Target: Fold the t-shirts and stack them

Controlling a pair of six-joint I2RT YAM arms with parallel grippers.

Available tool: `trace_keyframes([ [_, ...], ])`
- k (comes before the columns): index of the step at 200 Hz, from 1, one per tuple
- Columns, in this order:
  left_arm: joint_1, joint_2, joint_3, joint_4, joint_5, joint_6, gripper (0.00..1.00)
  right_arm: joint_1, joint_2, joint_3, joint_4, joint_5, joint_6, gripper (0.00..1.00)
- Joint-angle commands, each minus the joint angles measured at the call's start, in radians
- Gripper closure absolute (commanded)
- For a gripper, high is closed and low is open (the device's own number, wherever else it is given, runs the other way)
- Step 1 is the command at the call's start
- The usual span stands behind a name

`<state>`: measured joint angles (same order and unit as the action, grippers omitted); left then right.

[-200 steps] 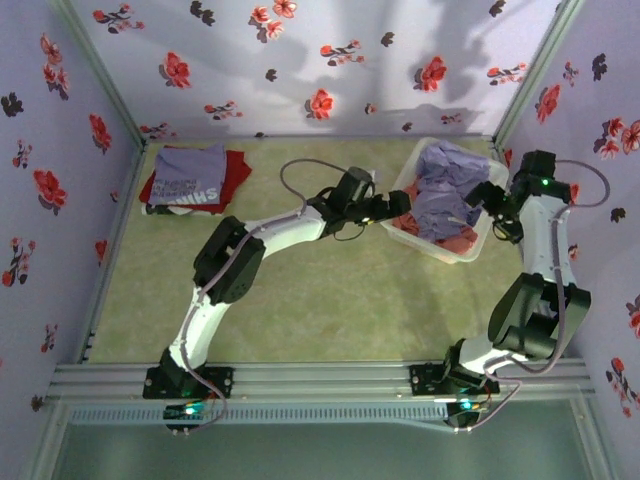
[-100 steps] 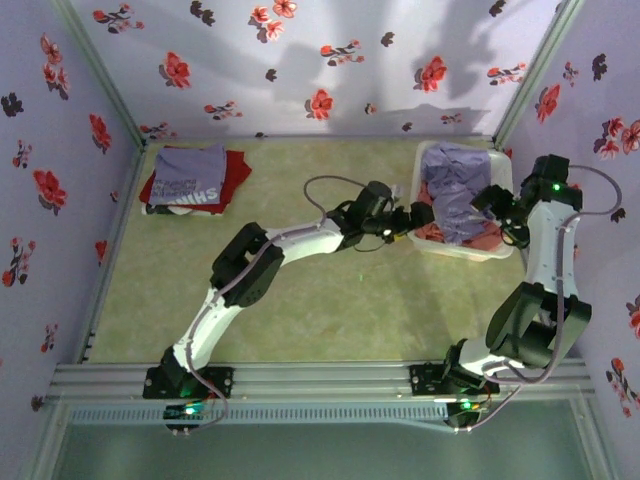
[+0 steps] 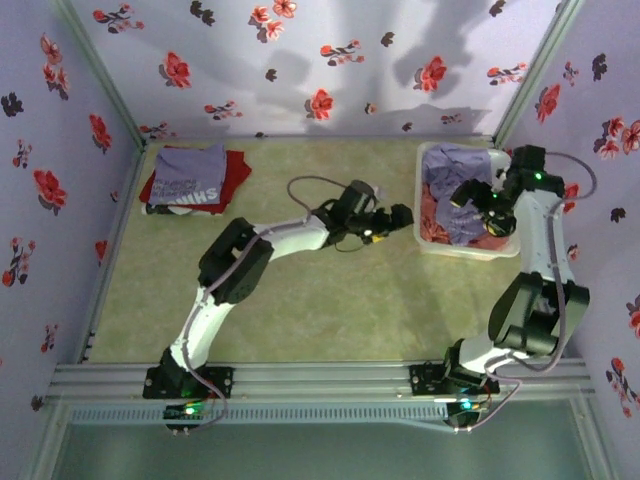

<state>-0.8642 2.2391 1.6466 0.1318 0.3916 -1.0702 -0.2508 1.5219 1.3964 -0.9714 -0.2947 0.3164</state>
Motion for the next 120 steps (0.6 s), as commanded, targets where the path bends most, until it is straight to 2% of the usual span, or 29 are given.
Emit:
trace_keyframes([
  [1,0.043,-0.115,0.031,-0.226,-0.044,0.215,0.01,0.021,0.105,0.070,-0.057,0.088,-0.078,0.15],
  [20,0.065,-0.153,0.006,-0.314,-0.065,0.287,0.00,0.032,0.196,0.114,-0.078,0.072,-0.092,0.27],
  [37,0.081,-0.184,-0.048,-0.304,-0.071,0.288,0.01,0.058,0.269,0.139,-0.073,0.067,-0.100,0.32],
  [59,0.087,-0.208,-0.108,-0.275,-0.092,0.283,0.00,0.090,0.340,0.178,-0.077,0.116,-0.102,0.34],
  [80,0.086,-0.207,-0.128,-0.261,-0.094,0.281,0.01,0.106,0.385,0.202,-0.063,0.130,-0.091,0.46],
  [120,0.092,-0.207,-0.154,-0.239,-0.094,0.279,0.01,0.117,0.454,0.258,-0.076,0.146,-0.082,0.61],
])
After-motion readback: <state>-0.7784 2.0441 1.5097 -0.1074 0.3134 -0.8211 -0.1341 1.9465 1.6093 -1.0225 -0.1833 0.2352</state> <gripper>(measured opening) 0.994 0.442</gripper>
